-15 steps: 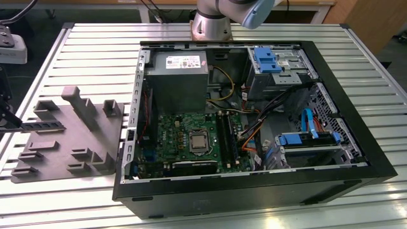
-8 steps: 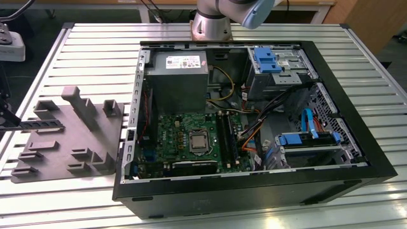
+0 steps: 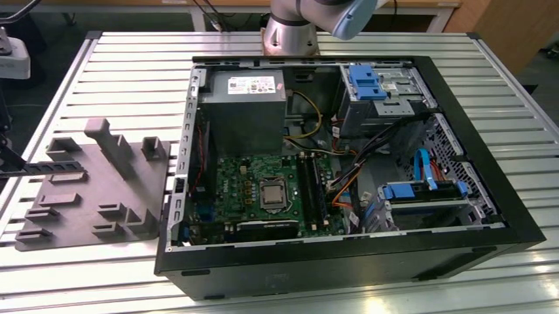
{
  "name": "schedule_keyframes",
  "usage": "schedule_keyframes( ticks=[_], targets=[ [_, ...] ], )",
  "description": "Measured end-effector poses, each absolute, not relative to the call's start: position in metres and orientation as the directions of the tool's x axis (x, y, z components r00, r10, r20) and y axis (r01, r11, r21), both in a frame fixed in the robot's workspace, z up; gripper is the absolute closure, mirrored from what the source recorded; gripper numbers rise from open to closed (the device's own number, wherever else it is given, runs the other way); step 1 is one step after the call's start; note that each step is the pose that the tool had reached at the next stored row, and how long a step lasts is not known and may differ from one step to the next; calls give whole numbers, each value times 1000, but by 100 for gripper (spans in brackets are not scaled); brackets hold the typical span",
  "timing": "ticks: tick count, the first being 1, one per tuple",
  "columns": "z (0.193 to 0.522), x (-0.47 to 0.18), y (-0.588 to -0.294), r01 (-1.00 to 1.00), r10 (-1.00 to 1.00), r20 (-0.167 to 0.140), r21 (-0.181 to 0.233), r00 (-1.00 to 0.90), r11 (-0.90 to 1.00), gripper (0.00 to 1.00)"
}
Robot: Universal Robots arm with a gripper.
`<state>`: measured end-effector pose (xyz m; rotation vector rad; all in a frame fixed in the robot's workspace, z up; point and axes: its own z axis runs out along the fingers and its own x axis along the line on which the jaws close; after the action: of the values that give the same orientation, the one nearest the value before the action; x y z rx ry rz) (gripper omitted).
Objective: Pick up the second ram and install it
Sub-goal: 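Pick up the second ram and move it above second insertion slot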
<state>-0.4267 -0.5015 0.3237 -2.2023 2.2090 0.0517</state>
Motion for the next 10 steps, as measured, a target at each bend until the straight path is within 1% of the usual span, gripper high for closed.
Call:
schedule_keyframes(
  ticks=[10],
  targets=[
    [331,-427,-502,-1000,-999,-39,7,-3,3,88]
  ],
)
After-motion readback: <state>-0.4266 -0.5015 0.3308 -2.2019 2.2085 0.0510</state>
